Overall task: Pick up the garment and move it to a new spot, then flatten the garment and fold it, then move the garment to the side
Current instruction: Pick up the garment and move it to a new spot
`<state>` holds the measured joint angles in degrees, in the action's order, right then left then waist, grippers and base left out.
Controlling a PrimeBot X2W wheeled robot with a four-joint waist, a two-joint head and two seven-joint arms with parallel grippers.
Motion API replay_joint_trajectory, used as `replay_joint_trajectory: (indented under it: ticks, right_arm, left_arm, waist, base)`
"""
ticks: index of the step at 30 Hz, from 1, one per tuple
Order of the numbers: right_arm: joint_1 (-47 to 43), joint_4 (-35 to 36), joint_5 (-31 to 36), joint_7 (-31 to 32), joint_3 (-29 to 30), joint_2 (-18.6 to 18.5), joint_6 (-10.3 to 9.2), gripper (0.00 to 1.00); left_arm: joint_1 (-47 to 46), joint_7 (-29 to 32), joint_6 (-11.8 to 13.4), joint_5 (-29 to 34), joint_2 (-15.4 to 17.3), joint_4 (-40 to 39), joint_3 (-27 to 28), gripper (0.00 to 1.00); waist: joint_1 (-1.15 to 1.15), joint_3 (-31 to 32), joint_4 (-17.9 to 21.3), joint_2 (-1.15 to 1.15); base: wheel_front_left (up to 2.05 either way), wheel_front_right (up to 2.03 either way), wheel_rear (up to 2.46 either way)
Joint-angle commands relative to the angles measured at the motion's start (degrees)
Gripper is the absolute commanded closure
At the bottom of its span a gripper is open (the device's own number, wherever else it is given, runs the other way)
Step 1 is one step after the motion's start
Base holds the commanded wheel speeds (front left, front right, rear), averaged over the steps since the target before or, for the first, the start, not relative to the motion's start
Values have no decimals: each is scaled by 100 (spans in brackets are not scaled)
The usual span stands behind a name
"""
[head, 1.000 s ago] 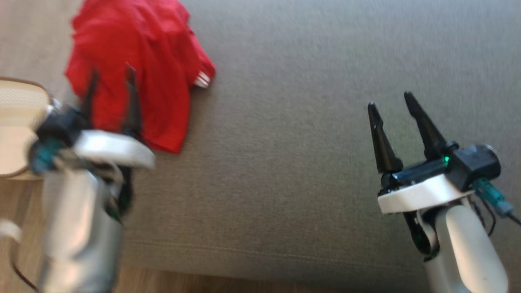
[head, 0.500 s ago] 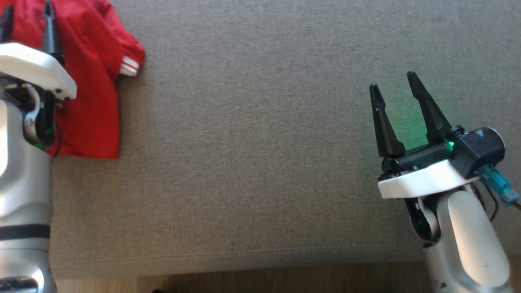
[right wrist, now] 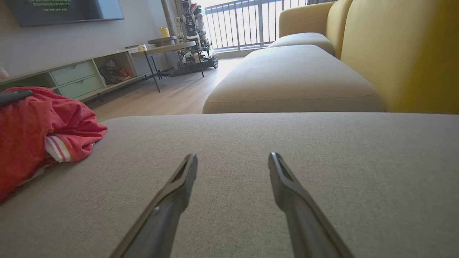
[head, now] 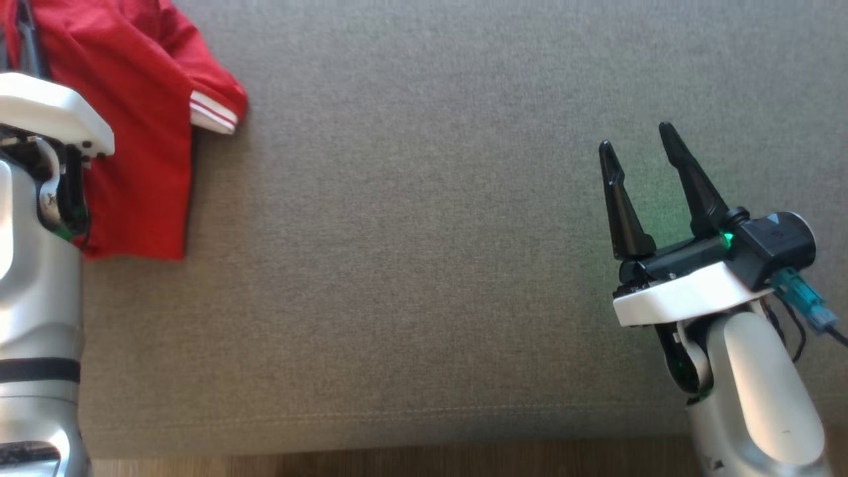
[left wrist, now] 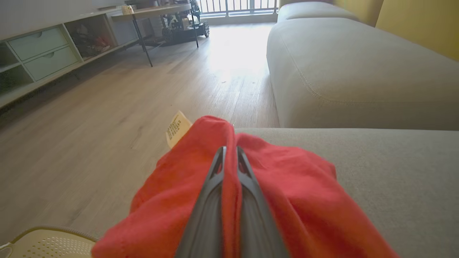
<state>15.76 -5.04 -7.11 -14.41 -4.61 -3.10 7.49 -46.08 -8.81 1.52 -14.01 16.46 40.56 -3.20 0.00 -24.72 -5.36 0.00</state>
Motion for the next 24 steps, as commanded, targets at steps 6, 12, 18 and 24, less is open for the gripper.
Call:
replay_joint_trajectory:
  ticks: [6,12,18,24]
  right_arm:
    - [-173,22,-82,-55,-207,23,0,0]
    - [-293,-52,-220,-57,-241,23,0,0]
    - [-353,-44,-411,-58,-276,23,0,0]
    - [-386,-8,-546,-58,-237,23,0,0]
  left_arm:
    - [-82,-520,66,16,215,-826,205,100]
    - [83,-607,-17,-89,11,-1942,238,100]
    - [298,-511,-120,-169,-206,-2964,30,100]
    - [366,-105,-93,-230,-392,-3707,-205,100]
  waist:
    - [0,639,-188,0]
    - [0,1130,-190,0]
    - [0,1462,60,0]
    - [0,1508,424,0]
  base:
    - [0,0,0]
    - [0,0,0]
    - [0,0,0]
    - [0,0,0]
